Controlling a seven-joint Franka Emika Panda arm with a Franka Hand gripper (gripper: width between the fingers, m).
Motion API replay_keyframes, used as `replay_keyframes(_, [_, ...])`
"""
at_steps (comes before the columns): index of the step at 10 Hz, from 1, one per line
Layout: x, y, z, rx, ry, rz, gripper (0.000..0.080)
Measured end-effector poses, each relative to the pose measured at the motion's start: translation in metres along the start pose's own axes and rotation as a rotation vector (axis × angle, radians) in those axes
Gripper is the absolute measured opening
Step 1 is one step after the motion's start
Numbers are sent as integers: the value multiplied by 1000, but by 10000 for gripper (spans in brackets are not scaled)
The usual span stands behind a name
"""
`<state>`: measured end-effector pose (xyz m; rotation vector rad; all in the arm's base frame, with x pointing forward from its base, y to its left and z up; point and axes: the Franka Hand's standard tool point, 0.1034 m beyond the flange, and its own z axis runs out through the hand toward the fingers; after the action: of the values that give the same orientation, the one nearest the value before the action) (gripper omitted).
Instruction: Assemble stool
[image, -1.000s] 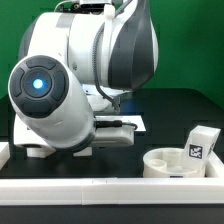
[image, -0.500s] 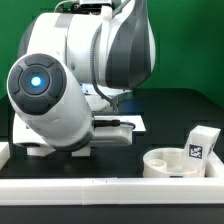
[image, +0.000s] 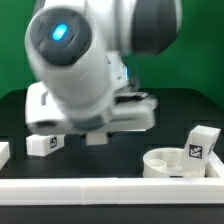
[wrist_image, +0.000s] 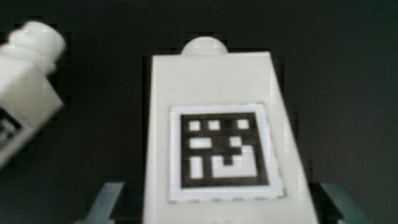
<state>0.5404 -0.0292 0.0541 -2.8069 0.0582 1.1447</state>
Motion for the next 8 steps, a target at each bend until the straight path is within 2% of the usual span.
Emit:
replay_keyframes(1, [-6,-15,-2,-8,-1,0,334])
replay_keyframes(2, [-5,-25,3,-17,-2,-15,335])
replay_keyframes(3, [0,-25,10,-21,19,-15,335])
replay_keyframes(6, [5,-24,7,-23,56,-14,337])
replay_keyframes(7, [11,-26,2,-25,92,-16,337])
replay_keyframes(8, [15,-33,-12,-33,189,-24,337])
